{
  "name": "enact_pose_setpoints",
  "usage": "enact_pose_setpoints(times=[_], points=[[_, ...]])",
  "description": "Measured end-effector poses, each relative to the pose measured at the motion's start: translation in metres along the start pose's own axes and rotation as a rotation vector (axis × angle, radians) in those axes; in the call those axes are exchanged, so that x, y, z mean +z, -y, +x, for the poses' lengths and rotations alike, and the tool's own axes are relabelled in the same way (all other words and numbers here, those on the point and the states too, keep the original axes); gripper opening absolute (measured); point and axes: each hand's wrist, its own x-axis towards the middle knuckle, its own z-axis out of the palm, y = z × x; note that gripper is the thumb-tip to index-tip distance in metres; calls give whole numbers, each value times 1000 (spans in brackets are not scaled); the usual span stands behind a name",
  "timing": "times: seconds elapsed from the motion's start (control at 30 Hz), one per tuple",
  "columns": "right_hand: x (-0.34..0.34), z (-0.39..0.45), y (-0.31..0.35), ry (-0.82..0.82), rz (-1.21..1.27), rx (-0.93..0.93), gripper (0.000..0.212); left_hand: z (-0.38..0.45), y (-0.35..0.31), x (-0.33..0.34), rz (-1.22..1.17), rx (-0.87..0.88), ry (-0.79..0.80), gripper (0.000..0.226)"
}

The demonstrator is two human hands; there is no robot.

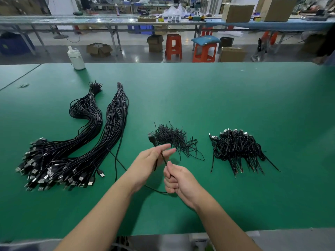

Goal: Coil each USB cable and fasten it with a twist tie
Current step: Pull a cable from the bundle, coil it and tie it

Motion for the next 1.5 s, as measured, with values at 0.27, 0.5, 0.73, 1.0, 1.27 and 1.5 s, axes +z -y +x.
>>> enact_pose_setpoints(times=[0.27,0.5,0.73,1.0,1.27,1.5], points=[[-20,3,6,-33,-29,13,45,-8,-38,-13,-249,-217,406,35],[-23,4,14,18,68,-4,38,-2,-23,-2,597,-280,218,36],[-11,2,9,75,-45,46,44,22,-20,17,-506,25,-249,44],[-29,3,23,-22,120,71,44,-1,-49,-9,47,-139,480,37],[-19,-4,40,7,-162,-1,34,1,-27,9,406,-131,57,34],[0,-7,29,-89,-595,-71,34,4,-16,30,-241,-106,-137,38]])
